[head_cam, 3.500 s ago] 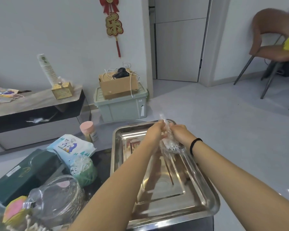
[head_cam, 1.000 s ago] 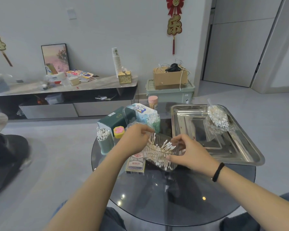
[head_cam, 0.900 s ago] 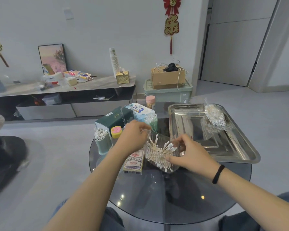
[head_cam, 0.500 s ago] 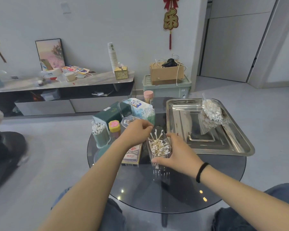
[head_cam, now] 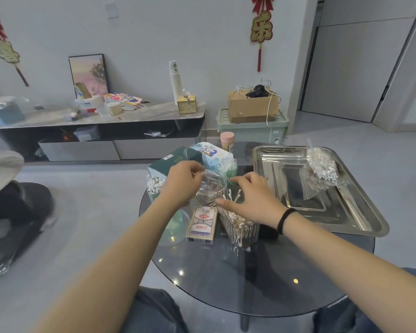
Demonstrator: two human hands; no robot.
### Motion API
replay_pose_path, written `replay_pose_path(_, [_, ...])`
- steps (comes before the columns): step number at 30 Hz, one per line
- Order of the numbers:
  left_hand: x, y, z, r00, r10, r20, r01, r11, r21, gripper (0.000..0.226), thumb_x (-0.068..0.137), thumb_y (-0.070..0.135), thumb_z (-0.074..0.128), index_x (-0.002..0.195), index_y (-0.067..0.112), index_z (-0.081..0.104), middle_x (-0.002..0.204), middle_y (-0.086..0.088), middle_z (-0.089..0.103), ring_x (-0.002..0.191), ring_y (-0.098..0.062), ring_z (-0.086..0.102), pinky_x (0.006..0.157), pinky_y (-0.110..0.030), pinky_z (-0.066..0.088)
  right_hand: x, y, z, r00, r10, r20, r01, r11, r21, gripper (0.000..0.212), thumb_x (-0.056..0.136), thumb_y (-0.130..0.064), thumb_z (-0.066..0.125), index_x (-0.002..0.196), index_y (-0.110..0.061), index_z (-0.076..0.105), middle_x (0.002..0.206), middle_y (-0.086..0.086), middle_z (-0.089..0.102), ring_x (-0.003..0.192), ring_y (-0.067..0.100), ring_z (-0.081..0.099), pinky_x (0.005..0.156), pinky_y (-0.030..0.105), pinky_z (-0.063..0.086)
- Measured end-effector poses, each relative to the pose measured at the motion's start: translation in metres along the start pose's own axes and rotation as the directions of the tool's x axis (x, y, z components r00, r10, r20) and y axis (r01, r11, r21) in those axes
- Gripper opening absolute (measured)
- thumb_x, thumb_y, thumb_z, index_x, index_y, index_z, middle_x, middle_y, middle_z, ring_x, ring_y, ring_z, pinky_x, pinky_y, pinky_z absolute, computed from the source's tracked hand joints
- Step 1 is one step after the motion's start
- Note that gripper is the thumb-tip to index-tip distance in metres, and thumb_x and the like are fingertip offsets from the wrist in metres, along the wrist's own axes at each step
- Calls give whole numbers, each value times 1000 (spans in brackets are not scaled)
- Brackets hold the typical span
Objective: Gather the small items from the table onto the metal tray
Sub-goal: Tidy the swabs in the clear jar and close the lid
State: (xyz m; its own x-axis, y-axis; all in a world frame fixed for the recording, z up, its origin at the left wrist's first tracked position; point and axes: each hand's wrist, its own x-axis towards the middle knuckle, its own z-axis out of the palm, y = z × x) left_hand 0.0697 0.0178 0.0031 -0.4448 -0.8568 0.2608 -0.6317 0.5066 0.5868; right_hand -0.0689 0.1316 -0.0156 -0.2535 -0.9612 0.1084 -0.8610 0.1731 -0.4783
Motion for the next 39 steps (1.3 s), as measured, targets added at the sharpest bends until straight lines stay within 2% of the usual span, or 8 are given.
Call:
replay_pose_path(7, [81, -15, 15, 996, -89, 31, 77, 957, 280, 40, 93, 16, 45, 131, 8, 52, 138, -17, 47, 124, -36, 45, 101, -45, 39, 47, -3, 2, 1000, 12, 23, -13, 999, 29, 72, 78, -66, 49, 134, -22, 42, 132, 6, 39, 128, 23, 32, 105, 38, 35])
replay_pose_path(12, [113, -28, 33, 993, -112, 29, 98, 947, 306, 41, 94, 20, 47, 136, 16, 47, 132, -17, 55, 120, -37, 50, 98, -45, 40, 56, 13, 7, 998, 20, 54, -27, 992, 126, 66, 81, -60, 52, 134, -23, 43, 132, 4, 40, 128, 19, 35, 104, 34, 35])
replay_pose_path(20, [93, -5, 16, 951, 7, -308, -42, 993, -107, 30, 93, 11, 48, 116, 15, 67, 112, -7, 71, 96, -24, 66, 82, -29, 51, 55, 25, 0, 997, 10, -81, 11, 969, 248, 52, 86, -46, 55, 130, -20, 47, 127, 4, 45, 117, 16, 46, 100, 30, 39])
replay_pose_path(24, [66, 27, -17, 896, 85, -437, -227, 931, -285, 25, 88, 11, 59, 110, 14, 71, 98, 2, 73, 86, -8, 67, 84, -18, 52, 47, 12, -16, 974, 97, -203, 31, 835, 549, 43, 91, -43, 49, 128, -23, 49, 121, 2, 52, 96, 12, 55, 88, 28, 48])
replay_pose_path(27, [31, 51, -27, 923, 165, -348, -296, 882, -366, 24, 87, 10, 64, 108, 18, 71, 90, 10, 70, 80, -1, 66, 78, -10, 51, 39, 6, -39, 984, 179, -19, -79, 525, 848, 47, 93, -48, 38, 131, -22, 48, 120, 13, 57, 94, 22, 64, 79, 31, 52])
replay_pose_path(30, [-1, 61, -24, 947, 226, -229, -307, 851, -427, 26, 83, 12, 69, 107, 22, 71, 91, 12, 71, 81, 3, 67, 79, -11, 52, 27, 14, -53, 975, 113, 190, -215, 276, 937, 54, 91, -53, 37, 121, -12, 55, 104, 19, 64, 101, 33, 66, 90, 37, 53])
replay_pose_path(35, [-24, 56, -14, 960, 273, 56, -195, 802, -565, 32, 75, 14, 77, 106, 20, 72, 89, 11, 72, 84, 5, 67, 83, -15, 52, 16, 28, -51, 979, 62, 196, -205, 303, 930, 62, 75, -51, 55, 117, -5, 59, 114, 18, 64, 105, 30, 64, 93, 35, 52])
replay_pose_path(39, [-29, 47, -16, 916, 335, 222, -128, 767, -629, 27, 84, 20, 65, 104, 39, 67, 102, 27, 67, 101, 17, 58, 86, -5, 45, 8, 38, -47, 973, -29, 228, -217, 207, 954, 62, 77, -42, 62, 121, 2, 56, 123, 22, 59, 115, 32, 59, 102, 39, 47])
